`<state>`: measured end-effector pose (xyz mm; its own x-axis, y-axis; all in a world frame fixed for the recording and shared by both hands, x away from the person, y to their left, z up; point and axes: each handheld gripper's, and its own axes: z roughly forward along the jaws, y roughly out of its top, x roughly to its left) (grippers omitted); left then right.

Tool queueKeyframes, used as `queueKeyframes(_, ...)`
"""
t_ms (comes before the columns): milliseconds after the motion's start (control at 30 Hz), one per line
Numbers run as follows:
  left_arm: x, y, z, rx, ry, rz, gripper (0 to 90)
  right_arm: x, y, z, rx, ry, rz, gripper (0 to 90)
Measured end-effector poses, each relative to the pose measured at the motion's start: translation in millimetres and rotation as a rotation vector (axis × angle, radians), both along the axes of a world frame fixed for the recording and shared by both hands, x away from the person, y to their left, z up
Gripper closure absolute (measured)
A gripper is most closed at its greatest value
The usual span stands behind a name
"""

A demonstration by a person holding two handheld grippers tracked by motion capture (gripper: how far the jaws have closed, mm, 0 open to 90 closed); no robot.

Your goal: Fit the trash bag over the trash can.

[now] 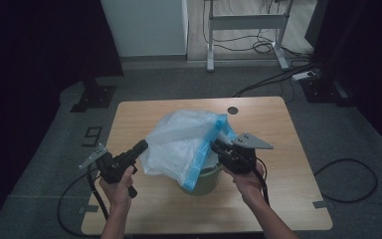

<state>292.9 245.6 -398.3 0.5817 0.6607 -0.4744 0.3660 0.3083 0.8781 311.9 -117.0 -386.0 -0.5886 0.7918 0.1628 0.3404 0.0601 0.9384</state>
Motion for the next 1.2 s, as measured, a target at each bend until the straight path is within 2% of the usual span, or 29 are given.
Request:
queueKeyframes(167, -0.1, 0.1, 0.2, -0.003, -0.002, 0.002, 89.3, 0.8, -1.5, 0.0, 0.016, -0.005, 0.006, 89.1)
queueKeyframes(600, -0.7, 2.4, -0.9, -0.014, -0.006, 0.014, 89.1, -2.1, -10.8, -2.5, 0.031, -0.020, 0.007, 89.5)
queueKeyframes(867, -2.0, 5.5, 2.1, -0.033, -0.031, 0.038, 89.1, -6.3, -23.4, 2.5, 0.026, -0.061, -0.017, 89.6)
queueKeyframes(1067, -1.5, 1.8, 2.1, -0.032, -0.033, 0.036, 89.2, -11.9, -32.0, 6.4, 0.056, -0.088, -0.001, 89.4)
queueKeyframes(1100, -1.3, 1.3, 1.7, -0.034, -0.031, 0.034, 89.2, -12.1, -32.2, 6.9, 0.058, -0.091, 0.002, 87.3)
queueKeyframes(1133, -1.1, 0.8, 1.4, -0.035, -0.029, 0.033, 89.2, -11.6, -31.8, 7.5, 0.060, -0.092, 0.000, 79.2)
queueKeyframes(1200, -0.9, 0.8, 1.1, -0.033, -0.027, 0.031, 89.2, -9.4, -29.7, 8.9, 0.055, -0.087, 0.004, 75.1)
